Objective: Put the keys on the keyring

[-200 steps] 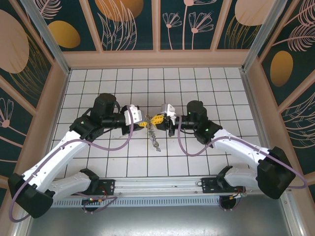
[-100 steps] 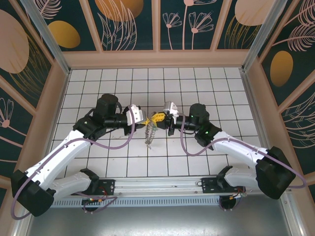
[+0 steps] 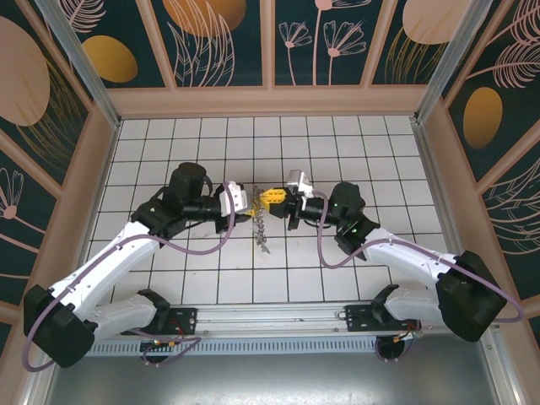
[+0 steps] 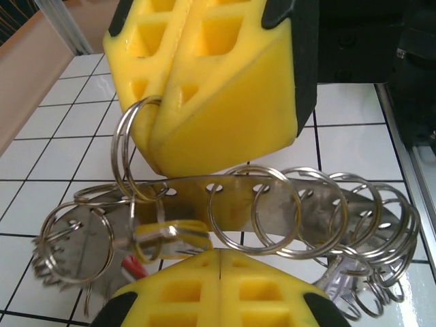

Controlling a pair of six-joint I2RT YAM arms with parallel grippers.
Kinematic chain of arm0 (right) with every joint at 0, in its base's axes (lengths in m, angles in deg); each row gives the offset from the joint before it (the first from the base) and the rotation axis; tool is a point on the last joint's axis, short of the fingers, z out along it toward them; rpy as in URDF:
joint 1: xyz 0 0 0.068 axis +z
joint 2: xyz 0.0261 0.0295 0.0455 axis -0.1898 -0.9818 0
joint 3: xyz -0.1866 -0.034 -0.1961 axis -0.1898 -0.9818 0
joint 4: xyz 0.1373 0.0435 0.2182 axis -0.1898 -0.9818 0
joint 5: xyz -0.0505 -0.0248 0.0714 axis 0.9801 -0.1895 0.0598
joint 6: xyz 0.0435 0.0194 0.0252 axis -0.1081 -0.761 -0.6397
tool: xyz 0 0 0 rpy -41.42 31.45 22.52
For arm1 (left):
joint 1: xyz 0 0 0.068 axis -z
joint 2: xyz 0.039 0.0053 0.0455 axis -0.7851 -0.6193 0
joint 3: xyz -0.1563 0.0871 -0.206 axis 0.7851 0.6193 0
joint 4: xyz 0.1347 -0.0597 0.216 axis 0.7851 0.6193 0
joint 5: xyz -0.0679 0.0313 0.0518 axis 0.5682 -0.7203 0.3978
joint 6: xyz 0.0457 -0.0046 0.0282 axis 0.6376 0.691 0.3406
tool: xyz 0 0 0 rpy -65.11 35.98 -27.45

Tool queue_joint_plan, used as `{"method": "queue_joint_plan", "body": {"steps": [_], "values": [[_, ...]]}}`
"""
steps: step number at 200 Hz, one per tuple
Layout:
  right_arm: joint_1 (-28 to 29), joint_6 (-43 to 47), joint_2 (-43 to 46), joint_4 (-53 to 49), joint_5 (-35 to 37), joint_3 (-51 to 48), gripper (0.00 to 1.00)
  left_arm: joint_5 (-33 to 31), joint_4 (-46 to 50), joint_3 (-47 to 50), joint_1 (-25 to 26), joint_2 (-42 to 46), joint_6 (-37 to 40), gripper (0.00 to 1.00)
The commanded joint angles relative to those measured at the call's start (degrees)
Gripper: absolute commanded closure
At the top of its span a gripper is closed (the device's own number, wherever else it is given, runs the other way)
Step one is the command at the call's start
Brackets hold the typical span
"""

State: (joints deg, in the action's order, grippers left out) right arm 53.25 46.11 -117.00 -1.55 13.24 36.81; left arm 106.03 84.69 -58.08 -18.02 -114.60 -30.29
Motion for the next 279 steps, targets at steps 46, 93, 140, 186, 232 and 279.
{"method": "queue_joint_plan", "body": {"steps": [46, 93, 140, 186, 232, 279], "values": [[0.0, -1.1, 0.4, 5.5, 0.3, 0.2, 1.0, -5.1, -6.5, 5.0, -0.4, 8.5, -5.6, 0.72], [0.2, -0.1, 0.2, 4.2, -0.7, 0.6, 1.0, -6.4, -11.1, 5.7, -0.6, 9.6, -9.4, 0.7], [0.6, 0.1, 0.0, 4.1, -0.9, 0.8, 1.0, -3.4, -14.2, 4.4, -0.6, 6.2, -11.4, 0.72], [0.8, 0.0, -0.7, 4.7, -1.0, 1.2, 1.0, -1.6, -15.0, 4.3, -0.6, 5.3, -11.7, 0.78], [0.9, -0.2, -1.3, 5.1, -0.9, 1.4, 1.0, -0.1, -15.3, 4.7, -0.6, 5.3, -12.0, 0.85], [0.9, -2.5, -1.2, 8.1, 0.6, 1.3, 1.0, -0.9, -12.9, 4.8, -0.7, 4.9, -9.8, 1.0]]}}
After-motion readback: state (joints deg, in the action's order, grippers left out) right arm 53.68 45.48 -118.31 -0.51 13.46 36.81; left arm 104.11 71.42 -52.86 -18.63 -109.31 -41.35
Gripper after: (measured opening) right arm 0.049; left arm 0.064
